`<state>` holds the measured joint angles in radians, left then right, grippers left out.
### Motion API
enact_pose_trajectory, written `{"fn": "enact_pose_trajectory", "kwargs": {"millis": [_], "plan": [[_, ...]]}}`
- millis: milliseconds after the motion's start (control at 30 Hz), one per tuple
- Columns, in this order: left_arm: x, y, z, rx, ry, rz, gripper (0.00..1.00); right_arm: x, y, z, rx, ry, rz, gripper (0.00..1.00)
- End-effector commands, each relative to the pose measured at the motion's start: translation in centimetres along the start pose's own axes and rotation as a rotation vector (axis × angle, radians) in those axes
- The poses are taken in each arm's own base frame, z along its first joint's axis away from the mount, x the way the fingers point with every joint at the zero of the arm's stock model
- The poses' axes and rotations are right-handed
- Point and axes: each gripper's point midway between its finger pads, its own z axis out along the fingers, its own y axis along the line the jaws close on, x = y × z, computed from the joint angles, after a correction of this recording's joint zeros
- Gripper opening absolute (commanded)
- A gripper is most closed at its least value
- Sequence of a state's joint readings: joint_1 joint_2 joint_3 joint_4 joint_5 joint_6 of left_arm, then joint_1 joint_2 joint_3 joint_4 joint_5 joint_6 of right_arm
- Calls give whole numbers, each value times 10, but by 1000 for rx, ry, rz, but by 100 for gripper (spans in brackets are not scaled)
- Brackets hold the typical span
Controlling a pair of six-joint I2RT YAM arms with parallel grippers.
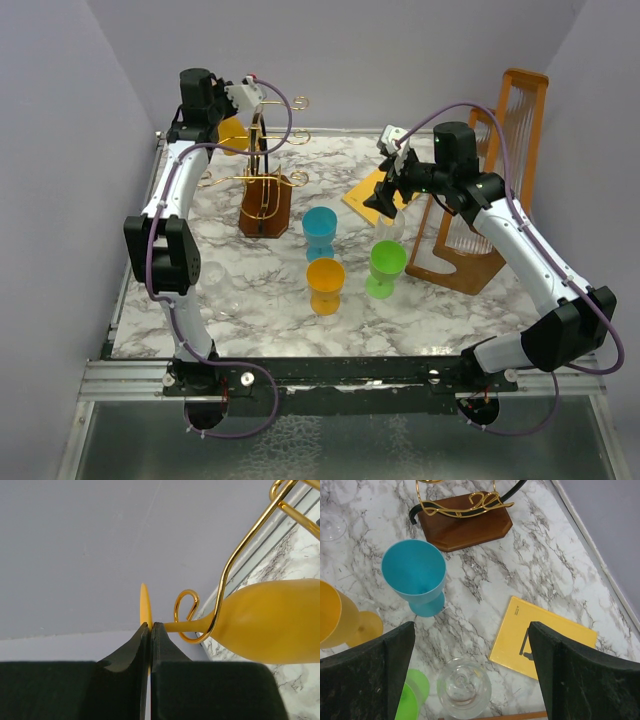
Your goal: Place the wine glass upside down on the wine glass rack
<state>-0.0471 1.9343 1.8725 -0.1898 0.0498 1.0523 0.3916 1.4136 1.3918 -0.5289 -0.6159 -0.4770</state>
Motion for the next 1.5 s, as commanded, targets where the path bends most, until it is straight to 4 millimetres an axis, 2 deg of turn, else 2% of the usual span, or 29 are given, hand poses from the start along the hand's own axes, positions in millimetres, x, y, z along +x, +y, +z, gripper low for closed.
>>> {"fn": "enact_pose_trajectory", "kwargs": {"millis": [0, 400, 667, 1067, 1467], "plan": [[7, 14, 5, -44, 33, -5, 0, -10, 2, -3, -1, -34, -35, 95], [1, 15, 19, -37, 21, -24, 4, -7, 1, -2, 2, -27, -38, 95], [-16, -7, 23, 37, -35, -28, 8, -6, 1, -2, 9, -24, -42, 95], [-25, -28, 20, 104, -52, -4, 9, -3, 0, -1, 11, -19, -47, 95], [-36, -31, 8, 138, -85, -68, 19, -1, 0, -1, 17, -14, -52, 95]]}}
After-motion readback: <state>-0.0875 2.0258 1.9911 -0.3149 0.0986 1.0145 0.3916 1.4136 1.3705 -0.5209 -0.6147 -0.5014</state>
